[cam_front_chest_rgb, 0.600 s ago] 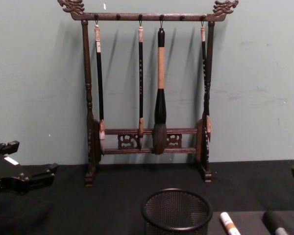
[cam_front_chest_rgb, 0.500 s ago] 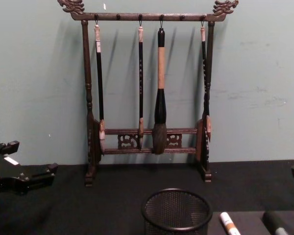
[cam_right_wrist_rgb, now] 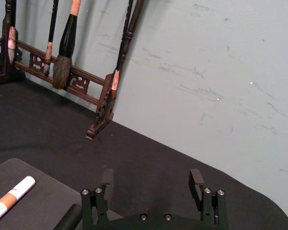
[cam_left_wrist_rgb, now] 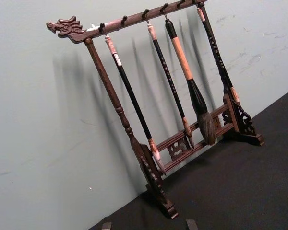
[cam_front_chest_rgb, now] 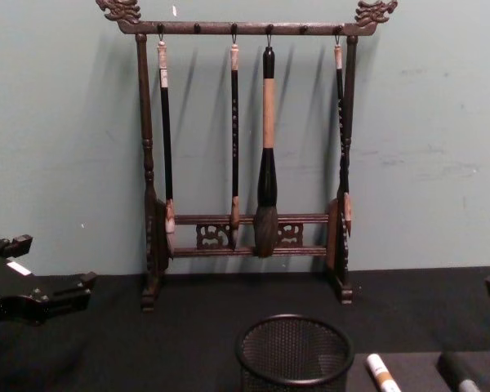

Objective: Pick up the water-based marker from the table and place it into the pen holder.

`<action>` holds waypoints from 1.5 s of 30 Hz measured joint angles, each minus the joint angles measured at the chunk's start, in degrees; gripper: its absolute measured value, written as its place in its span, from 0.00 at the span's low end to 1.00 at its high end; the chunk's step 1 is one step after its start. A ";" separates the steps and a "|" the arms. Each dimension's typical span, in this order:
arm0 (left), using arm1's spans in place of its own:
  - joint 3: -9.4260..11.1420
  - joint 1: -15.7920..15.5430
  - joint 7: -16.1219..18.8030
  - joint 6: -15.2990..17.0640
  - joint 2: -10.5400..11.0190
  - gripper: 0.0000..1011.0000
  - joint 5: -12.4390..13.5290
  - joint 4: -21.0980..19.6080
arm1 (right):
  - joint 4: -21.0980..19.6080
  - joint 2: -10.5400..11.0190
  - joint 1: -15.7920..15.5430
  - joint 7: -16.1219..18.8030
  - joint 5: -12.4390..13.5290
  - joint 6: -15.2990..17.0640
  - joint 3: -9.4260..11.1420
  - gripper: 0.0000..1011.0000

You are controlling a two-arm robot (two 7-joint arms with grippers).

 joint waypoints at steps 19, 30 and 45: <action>0.00 0.00 0.00 0.00 0.00 0.99 0.00 0.00 | 0.00 0.00 0.00 0.00 0.00 0.00 0.00 0.99; 0.00 0.00 0.00 0.00 0.00 0.99 0.00 0.00 | 0.00 0.00 0.00 0.00 0.00 0.00 0.00 0.99; 0.00 0.00 0.00 0.00 0.00 0.99 0.00 0.00 | 0.00 0.00 0.00 0.00 0.00 0.00 0.00 0.99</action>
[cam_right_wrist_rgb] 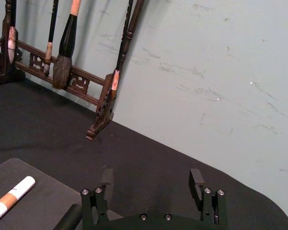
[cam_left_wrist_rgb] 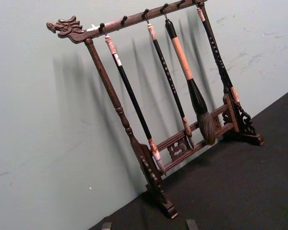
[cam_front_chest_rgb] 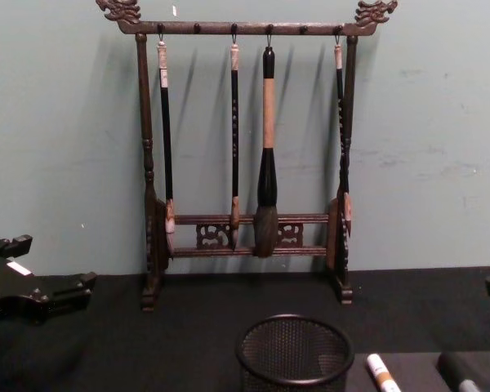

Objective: Pick up the water-based marker from the table and place it into the pen holder.

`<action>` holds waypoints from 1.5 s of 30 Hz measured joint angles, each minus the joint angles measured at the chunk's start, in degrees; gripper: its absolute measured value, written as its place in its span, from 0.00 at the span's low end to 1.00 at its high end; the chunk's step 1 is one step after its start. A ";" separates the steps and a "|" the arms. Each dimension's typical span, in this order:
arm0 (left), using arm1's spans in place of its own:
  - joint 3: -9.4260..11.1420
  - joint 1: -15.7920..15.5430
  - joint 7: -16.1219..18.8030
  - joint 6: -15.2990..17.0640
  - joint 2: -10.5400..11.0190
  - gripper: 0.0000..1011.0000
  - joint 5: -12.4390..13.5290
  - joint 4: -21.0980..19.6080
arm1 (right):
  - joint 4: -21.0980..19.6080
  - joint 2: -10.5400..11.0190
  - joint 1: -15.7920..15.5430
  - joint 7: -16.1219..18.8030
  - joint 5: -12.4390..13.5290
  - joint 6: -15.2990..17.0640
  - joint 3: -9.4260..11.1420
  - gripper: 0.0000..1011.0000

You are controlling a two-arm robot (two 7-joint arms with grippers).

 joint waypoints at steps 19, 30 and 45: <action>0.00 0.00 0.00 0.00 0.00 0.99 0.00 0.00 | -2.38 -0.33 -0.26 5.62 4.37 8.65 2.75 0.99; 0.00 0.00 0.00 0.00 0.00 0.99 0.00 0.00 | -4.93 -2.07 0.26 9.64 8.92 19.53 4.72 0.99; 0.00 0.00 0.00 0.00 0.00 0.99 0.00 0.00 | -5.10 -7.71 1.69 10.00 12.66 32.78 6.13 0.99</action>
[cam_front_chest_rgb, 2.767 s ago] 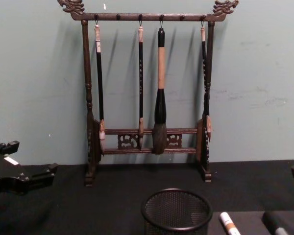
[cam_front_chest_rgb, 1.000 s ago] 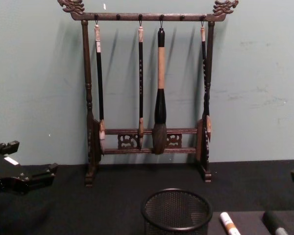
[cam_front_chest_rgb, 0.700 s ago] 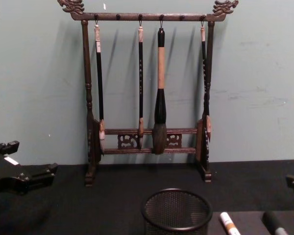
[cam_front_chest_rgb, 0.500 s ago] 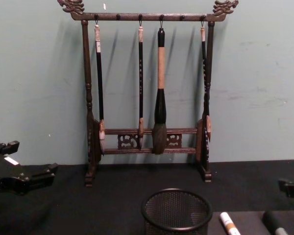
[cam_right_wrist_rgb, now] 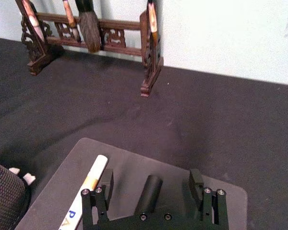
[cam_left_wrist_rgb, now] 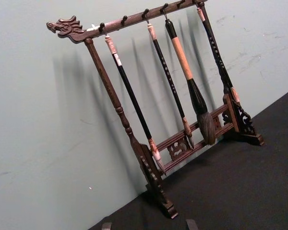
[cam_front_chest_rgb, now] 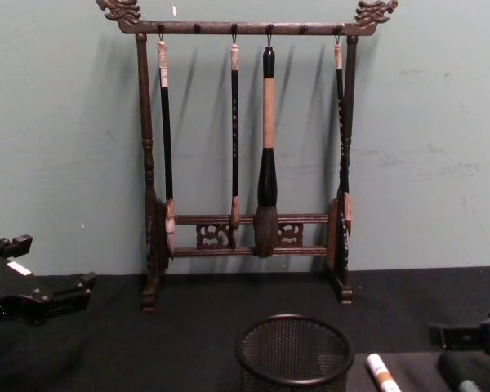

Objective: Pick up the water-based marker from the table and place it into the pen holder.

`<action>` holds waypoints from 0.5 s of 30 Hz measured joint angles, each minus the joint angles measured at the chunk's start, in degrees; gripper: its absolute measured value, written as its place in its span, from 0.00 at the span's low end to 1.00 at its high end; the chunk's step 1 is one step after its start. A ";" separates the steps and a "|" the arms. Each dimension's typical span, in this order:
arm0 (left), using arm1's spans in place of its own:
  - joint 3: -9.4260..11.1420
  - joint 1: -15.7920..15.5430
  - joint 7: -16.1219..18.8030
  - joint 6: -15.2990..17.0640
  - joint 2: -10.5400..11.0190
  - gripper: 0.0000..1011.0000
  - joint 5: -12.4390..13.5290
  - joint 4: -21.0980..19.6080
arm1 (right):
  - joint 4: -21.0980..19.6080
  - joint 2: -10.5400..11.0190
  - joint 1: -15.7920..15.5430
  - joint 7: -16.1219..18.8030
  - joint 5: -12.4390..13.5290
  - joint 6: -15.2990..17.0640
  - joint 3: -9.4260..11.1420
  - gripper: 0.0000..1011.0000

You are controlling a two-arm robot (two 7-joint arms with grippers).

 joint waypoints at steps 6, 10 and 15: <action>0.00 0.00 0.00 0.00 0.00 0.99 0.00 0.00 | 0.47 -1.31 0.31 -0.50 -0.43 2.07 -0.08 0.99; 0.00 0.00 0.00 0.00 0.00 0.99 0.00 0.00 | 0.64 -2.05 0.31 -0.98 -1.08 3.24 -0.09 0.99; 0.00 0.00 0.00 0.00 0.00 0.99 0.00 0.00 | 0.47 -2.84 -0.05 -1.81 -1.91 4.78 0.15 0.99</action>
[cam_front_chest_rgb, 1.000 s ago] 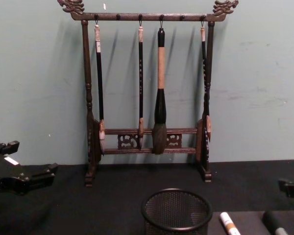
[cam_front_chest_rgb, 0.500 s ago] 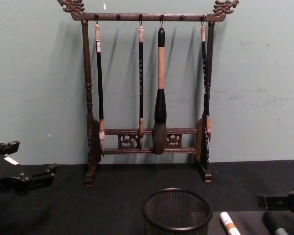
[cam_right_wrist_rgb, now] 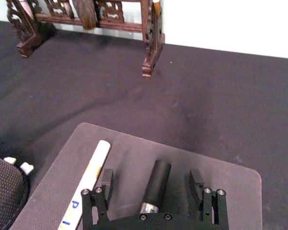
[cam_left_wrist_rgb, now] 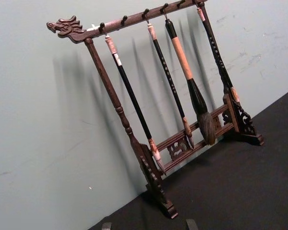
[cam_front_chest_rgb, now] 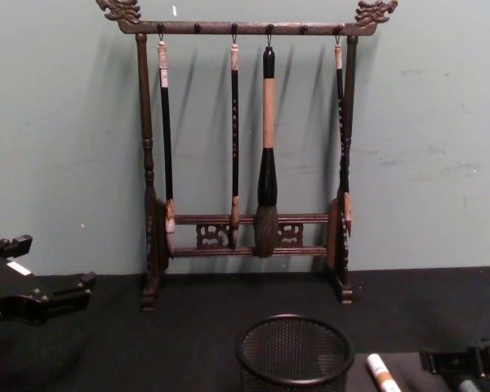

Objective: Pick up the water-based marker from the table and place it into the pen holder.

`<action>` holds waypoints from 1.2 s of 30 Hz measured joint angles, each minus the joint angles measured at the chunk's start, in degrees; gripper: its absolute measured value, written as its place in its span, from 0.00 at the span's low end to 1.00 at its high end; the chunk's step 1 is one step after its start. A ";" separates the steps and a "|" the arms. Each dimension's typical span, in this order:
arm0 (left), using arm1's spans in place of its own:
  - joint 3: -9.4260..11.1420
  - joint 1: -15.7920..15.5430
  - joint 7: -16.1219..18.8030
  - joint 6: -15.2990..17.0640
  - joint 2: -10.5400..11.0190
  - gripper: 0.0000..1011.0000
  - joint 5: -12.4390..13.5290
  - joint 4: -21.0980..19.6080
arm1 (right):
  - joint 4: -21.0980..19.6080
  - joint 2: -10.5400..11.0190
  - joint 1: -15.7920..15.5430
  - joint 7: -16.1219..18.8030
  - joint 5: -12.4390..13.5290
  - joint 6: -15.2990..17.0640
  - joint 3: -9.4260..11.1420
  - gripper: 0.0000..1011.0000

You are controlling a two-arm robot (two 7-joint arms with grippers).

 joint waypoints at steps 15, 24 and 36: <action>0.00 0.00 0.00 0.00 0.00 0.99 0.00 0.00 | -0.74 -1.64 -1.64 -0.63 -1.17 2.45 1.75 0.99; 0.00 0.00 0.00 0.00 0.00 0.99 0.00 0.00 | 0.02 -2.34 -1.74 0.39 -1.90 2.74 2.47 0.99; 0.00 0.00 0.00 0.00 0.00 0.99 0.00 0.00 | 0.63 -3.09 -1.76 1.46 -3.16 2.98 3.13 0.99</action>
